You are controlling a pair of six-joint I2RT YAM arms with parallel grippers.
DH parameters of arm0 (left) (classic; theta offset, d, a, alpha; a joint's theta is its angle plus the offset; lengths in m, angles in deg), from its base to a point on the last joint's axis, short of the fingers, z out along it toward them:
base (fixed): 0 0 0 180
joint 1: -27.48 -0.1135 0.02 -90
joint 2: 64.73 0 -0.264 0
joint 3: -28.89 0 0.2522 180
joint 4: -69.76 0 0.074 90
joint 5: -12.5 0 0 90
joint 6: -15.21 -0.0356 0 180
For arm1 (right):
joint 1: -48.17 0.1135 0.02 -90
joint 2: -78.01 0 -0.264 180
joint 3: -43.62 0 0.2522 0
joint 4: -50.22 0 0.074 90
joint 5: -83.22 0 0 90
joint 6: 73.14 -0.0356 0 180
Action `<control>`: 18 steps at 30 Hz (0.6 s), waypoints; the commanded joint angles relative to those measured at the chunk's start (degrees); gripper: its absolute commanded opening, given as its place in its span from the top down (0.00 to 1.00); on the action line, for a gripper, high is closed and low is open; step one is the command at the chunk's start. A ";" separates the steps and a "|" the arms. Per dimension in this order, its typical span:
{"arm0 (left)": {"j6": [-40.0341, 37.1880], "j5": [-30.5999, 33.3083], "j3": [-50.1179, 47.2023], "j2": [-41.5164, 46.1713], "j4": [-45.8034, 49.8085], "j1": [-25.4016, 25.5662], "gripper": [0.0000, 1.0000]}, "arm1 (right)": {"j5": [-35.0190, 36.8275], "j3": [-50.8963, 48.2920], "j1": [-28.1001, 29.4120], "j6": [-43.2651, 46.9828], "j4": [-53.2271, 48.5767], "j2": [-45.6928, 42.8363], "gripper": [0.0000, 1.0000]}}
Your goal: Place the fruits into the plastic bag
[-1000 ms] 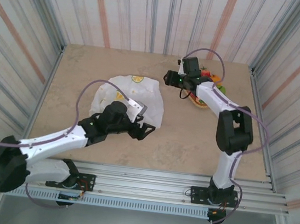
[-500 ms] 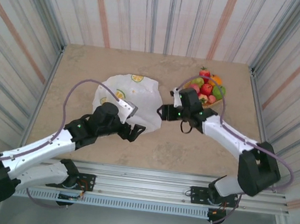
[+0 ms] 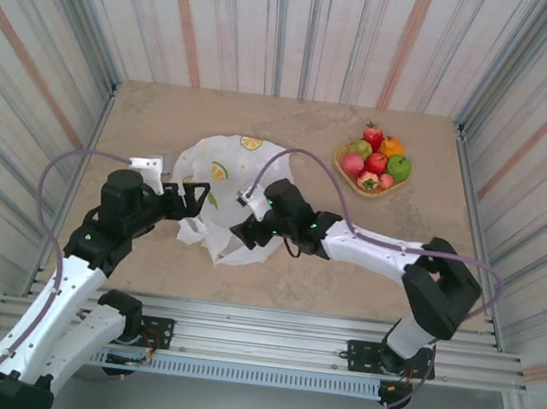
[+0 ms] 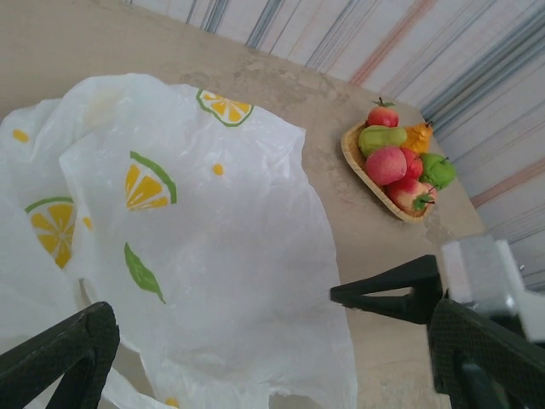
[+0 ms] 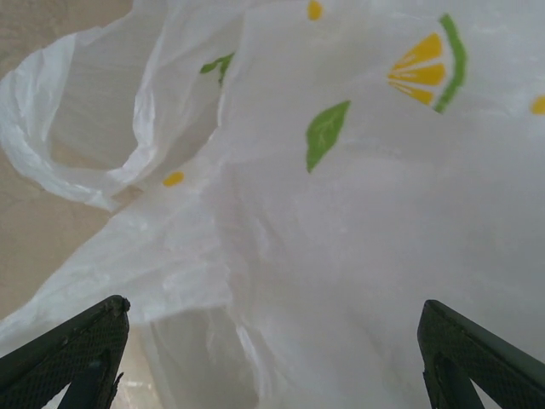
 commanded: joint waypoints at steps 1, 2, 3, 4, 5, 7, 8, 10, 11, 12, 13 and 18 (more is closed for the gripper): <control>1.09 -2.54 0.11 0.09 3.03 -0.98 0.01 | 3.55 1.82 2.20 4.41 1.19 1.70 0.11; 0.86 -2.30 0.19 -0.04 3.36 -1.03 0.01 | 3.84 1.50 2.54 4.30 0.88 1.39 0.11; 0.67 -1.96 0.20 -0.19 3.55 -1.02 0.01 | 3.88 1.21 2.94 4.16 0.27 0.83 0.11; 0.45 -1.47 0.13 -0.47 3.72 -0.98 0.01 | 4.01 0.40 3.59 4.18 -0.16 -0.18 0.12; 0.27 -1.08 0.02 -0.80 3.85 -1.10 0.01 | 4.04 -0.71 4.64 4.61 -0.54 -1.50 0.12; -0.04 -0.69 0.17 -1.71 4.04 -1.04 0.01 | 3.90 -2.40 6.84 5.63 -2.32 -3.64 0.12; -0.11 -0.63 0.18 -2.20 3.88 -1.07 0.01 | 3.99 -2.87 8.11 5.96 -3.70 -4.30 0.12; -0.21 -0.56 0.30 -3.03 3.40 -1.08 0.01 | 4.97 -3.00 10.49 6.41 -6.36 -4.50 0.12; -0.22 -0.45 0.16 -3.47 3.02 -1.09 0.01 | 5.95 -2.89 11.90 6.64 -7.11 -4.17 0.12; -0.22 -0.36 0.18 -3.81 2.61 -1.08 0.01 | 6.92 -2.70 12.95 6.89 -7.32 -3.54 0.12; -0.22 -0.21 0.30 -4.14 2.24 -1.07 0.01 | 7.95 -2.41 14.00 7.04 -7.34 -2.62 0.12; -0.27 -0.50 1.22 -5.34 2.50 -1.09 0.01 | 12.28 0.62 16.76 8.50 -5.88 3.43 0.12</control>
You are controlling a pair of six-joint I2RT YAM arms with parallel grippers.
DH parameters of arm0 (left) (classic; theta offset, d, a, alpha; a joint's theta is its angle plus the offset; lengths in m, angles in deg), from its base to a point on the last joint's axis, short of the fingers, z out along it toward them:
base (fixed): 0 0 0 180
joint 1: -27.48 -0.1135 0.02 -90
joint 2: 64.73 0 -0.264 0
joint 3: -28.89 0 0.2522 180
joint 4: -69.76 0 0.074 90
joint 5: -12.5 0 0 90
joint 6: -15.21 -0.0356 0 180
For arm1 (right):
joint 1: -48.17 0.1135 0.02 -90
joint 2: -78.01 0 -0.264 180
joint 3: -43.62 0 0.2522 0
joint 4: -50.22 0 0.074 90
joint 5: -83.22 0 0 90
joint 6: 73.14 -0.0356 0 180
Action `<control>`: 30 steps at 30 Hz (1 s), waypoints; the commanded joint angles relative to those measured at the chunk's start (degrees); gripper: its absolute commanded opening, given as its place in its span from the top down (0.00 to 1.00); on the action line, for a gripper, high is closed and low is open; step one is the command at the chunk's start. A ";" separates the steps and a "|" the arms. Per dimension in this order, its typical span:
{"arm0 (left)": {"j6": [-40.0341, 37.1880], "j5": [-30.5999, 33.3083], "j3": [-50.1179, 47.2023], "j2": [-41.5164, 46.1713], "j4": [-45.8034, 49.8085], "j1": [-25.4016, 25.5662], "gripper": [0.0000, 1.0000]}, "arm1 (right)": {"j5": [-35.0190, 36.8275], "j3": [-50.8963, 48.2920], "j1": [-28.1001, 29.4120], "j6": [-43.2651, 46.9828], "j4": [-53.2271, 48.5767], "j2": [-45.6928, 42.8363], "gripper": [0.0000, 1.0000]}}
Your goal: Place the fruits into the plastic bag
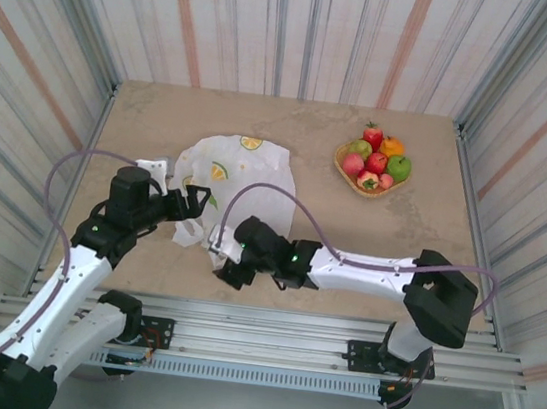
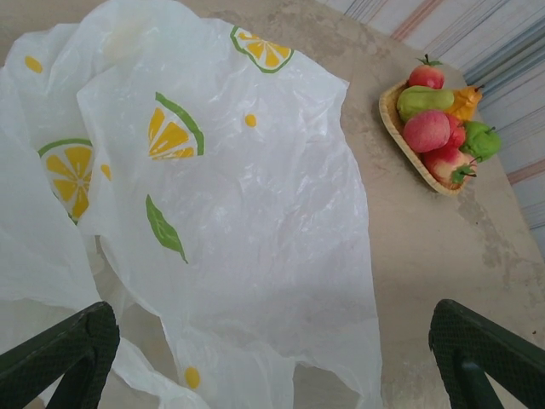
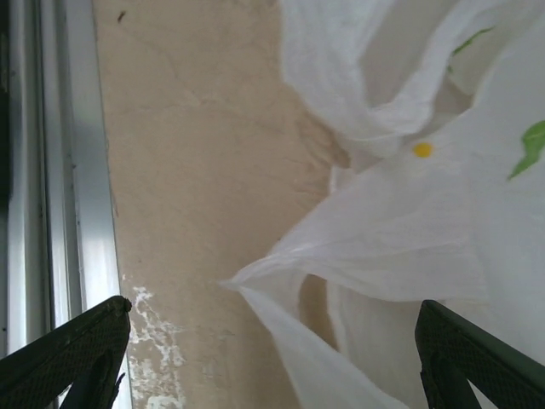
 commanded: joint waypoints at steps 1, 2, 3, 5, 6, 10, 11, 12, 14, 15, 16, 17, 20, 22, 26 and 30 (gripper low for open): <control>-0.49 -0.14 1.23 0.00 0.28 -0.37 0.01 | 6.16 2.74 0.84 2.70 -0.67 4.60 0.13; -0.53 -0.10 1.13 0.19 0.53 -0.38 0.01 | 7.67 3.31 0.82 3.15 -0.19 6.05 0.13; -0.41 -0.17 1.08 0.46 0.73 -0.38 0.01 | 9.11 3.79 0.83 3.55 0.03 7.22 0.14; -0.35 -0.19 0.54 1.22 1.03 -0.41 0.01 | 12.43 4.37 0.82 4.34 1.49 9.09 0.17; -0.31 -0.11 0.37 1.41 1.25 -0.42 0.01 | 13.95 4.32 0.82 4.52 2.25 9.56 0.20; -0.17 -0.17 -0.22 2.03 1.48 -0.45 0.01 | 18.28 2.51 0.91 5.25 6.44 8.84 0.42; -0.13 -0.23 -0.37 1.97 1.39 -0.46 0.01 | 18.69 1.78 0.91 5.31 7.39 8.24 0.48; -0.15 -0.35 -0.33 1.86 1.25 -0.39 0.01 | 18.82 1.00 0.88 5.25 8.26 7.52 0.56; -0.17 -0.50 -0.35 1.38 0.96 -0.43 0.01 | 18.62 -0.58 0.82 4.91 9.66 5.84 0.65; -0.17 -0.67 -0.13 1.10 0.87 -0.40 0.01 | 18.08 -1.52 0.65 4.36 10.28 4.94 0.69; -0.33 -0.80 0.09 0.75 0.86 -0.46 0.01 | 17.19 -2.35 0.32 3.65 10.74 3.86 0.72; -0.50 -0.80 0.32 0.53 0.85 -0.46 0.01 | 16.14 -3.05 -0.11 2.83 11.08 2.79 0.73; -0.72 -0.69 0.78 -0.23 0.78 -0.45 0.01 | 11.89 -5.80 -1.97 -0.19 12.92 -0.78 0.82; -0.66 -0.71 0.98 -0.62 0.78 -0.46 0.01 | 8.52 -7.75 -3.71 -2.55 14.61 -3.35 0.87; -0.48 -0.72 1.26 -1.08 0.78 -0.41 0.01 | 2.43 -10.83 -7.27 -7.00 17.78 -7.37 0.98; -1.39 0.95 2.23 -1.45 1.13 0.14 0.03 | -4.17 -13.89 -12.02 -11.21 19.93 -11.49 1.00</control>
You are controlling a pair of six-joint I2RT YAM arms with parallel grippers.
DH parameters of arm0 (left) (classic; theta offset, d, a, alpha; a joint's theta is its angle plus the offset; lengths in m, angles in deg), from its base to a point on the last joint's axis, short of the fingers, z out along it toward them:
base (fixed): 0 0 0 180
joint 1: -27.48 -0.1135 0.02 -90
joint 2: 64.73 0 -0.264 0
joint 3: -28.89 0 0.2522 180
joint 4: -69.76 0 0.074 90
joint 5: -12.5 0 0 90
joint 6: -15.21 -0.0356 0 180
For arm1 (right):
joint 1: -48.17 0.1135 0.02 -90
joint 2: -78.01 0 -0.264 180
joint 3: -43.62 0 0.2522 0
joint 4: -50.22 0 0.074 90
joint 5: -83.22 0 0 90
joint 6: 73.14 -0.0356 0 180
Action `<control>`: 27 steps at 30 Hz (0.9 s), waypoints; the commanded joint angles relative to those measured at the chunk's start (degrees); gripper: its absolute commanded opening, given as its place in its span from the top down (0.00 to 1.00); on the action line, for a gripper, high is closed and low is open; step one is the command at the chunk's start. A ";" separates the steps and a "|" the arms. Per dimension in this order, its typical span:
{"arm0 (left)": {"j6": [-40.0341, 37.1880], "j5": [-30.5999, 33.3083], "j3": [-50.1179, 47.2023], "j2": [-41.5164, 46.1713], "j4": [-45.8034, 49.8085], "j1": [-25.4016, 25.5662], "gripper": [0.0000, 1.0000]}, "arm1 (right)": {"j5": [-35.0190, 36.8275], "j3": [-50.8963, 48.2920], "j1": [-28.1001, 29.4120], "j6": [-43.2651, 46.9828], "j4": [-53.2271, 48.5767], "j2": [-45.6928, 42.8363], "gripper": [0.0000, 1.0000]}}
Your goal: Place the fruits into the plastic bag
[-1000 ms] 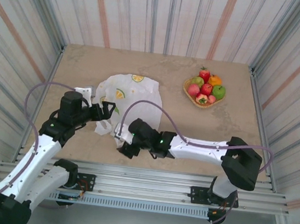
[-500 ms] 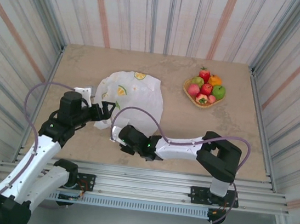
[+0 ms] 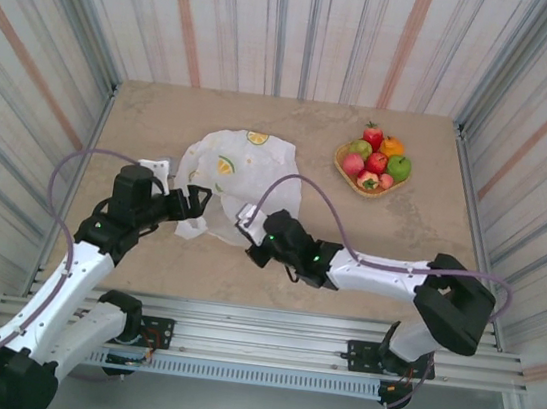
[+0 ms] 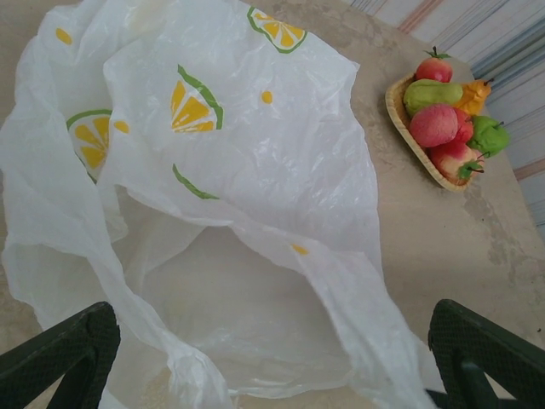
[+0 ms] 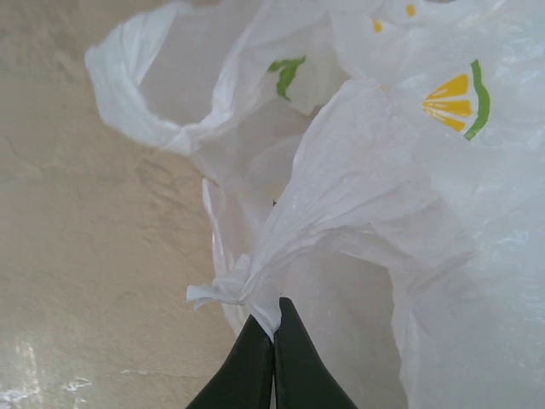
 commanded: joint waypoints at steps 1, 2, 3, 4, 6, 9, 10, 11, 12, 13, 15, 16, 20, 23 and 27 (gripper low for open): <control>-1.84 1.63 2.35 -0.41 0.91 0.80 0.03 | -9.42 -2.64 -3.94 -6.67 3.48 -4.01 1.00; -2.44 2.54 2.57 -0.45 0.57 1.47 0.03 | -12.14 -3.31 -5.54 -7.88 3.84 -5.00 1.00; -3.23 3.61 2.77 -0.62 -0.06 2.46 0.04 | -15.08 -4.12 -7.68 -9.22 4.40 -6.17 1.00; -4.39 4.99 2.96 -0.76 -1.00 3.75 0.04 | -17.86 -5.14 -9.58 -10.34 5.33 -7.20 1.00; -7.72 7.58 3.14 -1.44 -3.57 7.04 0.05 | -23.17 -6.63 -13.42 -12.03 6.49 -8.98 1.00; -15.09 12.34 3.81 -3.81 -8.17 12.97 0.06 | -30.24 -8.12 -18.89 -13.96 7.64 -10.74 1.00; -18.52 13.84 4.31 -5.31 -9.42 14.93 0.06 | -32.06 -8.76 -20.66 -14.62 8.42 -11.14 1.00; -21.34 15.36 4.83 -6.81 -10.29 16.53 0.06 | -33.33 -9.45 -22.20 -15.35 9.26 -11.59 1.00; -25.36 16.80 5.70 -8.65 -10.84 18.10 0.06 | -34.98 -10.29 -23.93 -16.18 10.56 -12.11 1.00; -28.65 18.13 6.43 -10.49 -11.20 19.15 0.06 | -36.07 -10.94 -25.27 -16.88 11.61 -12.58 1.00; -35.45 19.11 8.14 -14.78 -11.36 20.22 0.05 | -38.05 -12.11 -28.15 -18.25 13.42 -13.56 1.00; -37.68 19.09 8.94 -16.64 -11.34 20.22 0.05 | -38.94 -12.48 -29.27 -18.76 14.12 -13.89 1.00; -47.22 19.32 12.48 -23.54 -11.08 19.48 0.04 | -41.91 -13.75 -33.24 -21.32 16.90 -14.36 1.00; -51.31 13.84 14.80 -28.44 -9.69 17.55 0.05 | -42.37 -14.70 -35.66 -22.93 17.85 -15.01 1.00; -51.87 10.10 17.48 -34.64 -9.31 15.49 0.14 | -43.64 -15.46 -38.16 -25.31 19.67 -15.18 1.00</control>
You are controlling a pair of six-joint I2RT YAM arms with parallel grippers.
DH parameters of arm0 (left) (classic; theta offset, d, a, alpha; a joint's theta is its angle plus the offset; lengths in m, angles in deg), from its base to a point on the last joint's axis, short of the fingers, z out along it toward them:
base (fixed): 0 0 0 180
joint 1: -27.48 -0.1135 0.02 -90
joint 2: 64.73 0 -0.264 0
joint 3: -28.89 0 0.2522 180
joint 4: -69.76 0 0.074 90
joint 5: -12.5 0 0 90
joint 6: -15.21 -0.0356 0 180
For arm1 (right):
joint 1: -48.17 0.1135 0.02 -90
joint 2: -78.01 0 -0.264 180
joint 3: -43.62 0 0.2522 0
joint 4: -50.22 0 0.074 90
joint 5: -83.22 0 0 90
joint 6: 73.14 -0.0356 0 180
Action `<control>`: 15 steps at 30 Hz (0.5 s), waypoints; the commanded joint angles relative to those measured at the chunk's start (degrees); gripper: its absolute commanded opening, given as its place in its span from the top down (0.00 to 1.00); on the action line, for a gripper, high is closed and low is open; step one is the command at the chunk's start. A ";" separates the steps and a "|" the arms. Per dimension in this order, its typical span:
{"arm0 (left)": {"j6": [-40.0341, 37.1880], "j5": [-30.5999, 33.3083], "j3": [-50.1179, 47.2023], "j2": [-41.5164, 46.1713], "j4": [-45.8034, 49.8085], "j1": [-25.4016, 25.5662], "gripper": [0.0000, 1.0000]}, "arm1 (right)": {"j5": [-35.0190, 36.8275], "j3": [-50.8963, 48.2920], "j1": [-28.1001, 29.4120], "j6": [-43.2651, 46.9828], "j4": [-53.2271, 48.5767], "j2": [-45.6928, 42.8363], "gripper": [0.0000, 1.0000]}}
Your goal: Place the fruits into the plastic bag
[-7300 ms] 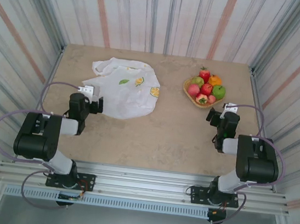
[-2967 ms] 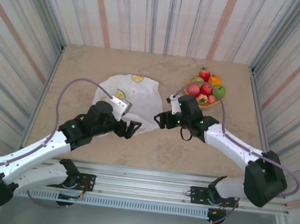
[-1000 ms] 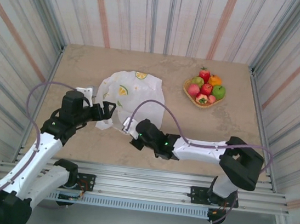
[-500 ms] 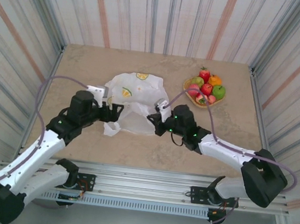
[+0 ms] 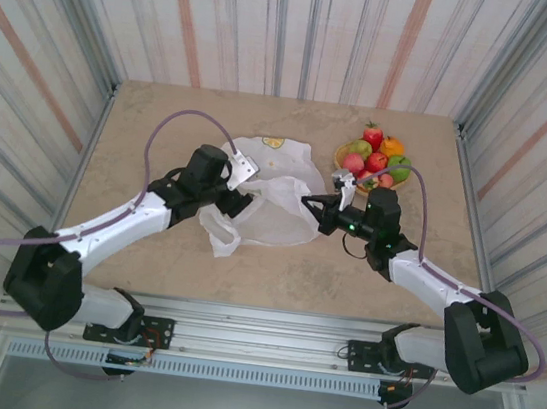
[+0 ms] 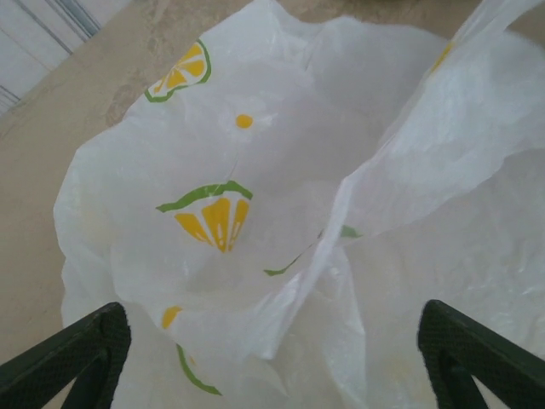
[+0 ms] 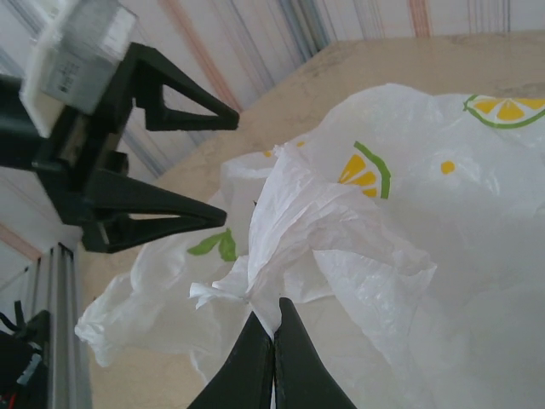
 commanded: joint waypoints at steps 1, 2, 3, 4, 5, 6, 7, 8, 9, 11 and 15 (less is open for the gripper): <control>-4.79 -4.51 2.95 -4.14 0.05 -1.24 0.17 | -2.84 -0.67 -1.51 -3.72 2.75 -1.15 1.00; -4.74 -5.27 3.38 -5.65 -0.90 -1.37 0.21 | -2.95 -0.54 -1.81 -4.06 2.67 -1.07 1.00; -4.62 -5.82 3.66 -7.04 -2.49 -1.45 0.25 | -3.04 -0.23 -2.01 -4.33 2.49 -1.04 1.00; -4.58 -6.35 3.94 -8.35 -3.94 -1.47 0.29 | -3.04 0.07 -2.17 -4.62 2.36 -0.91 1.00; -4.37 -7.20 4.57 -9.73 -5.05 -1.48 0.34 | -3.04 0.66 -2.19 -4.81 1.87 -0.71 1.00; -4.02 -7.95 5.21 -10.96 -6.22 -1.47 0.39 | -2.95 1.27 -2.19 -4.95 1.47 -0.54 1.00; -3.59 -8.53 5.57 -11.84 -7.49 -1.46 0.43 | -2.87 1.82 -2.18 -5.22 1.13 -0.16 1.00; -3.12 -9.29 5.99 -12.62 -8.82 -1.45 0.48 | -2.52 2.68 -2.12 -5.42 0.70 0.36 1.00; -2.55 -9.89 6.31 -13.15 -10.09 -1.47 0.52 | -2.04 3.50 -2.18 -5.66 0.09 0.95 1.00; -1.74 -10.73 6.63 -13.63 -11.47 -1.57 0.62 | -1.88 5.58 -2.19 -6.00 -0.73 2.23 1.00; -0.14 -11.49 5.31 -11.67 -11.73 -2.42 0.89 | -1.37 10.03 -2.12 -7.55 -1.24 5.11 1.00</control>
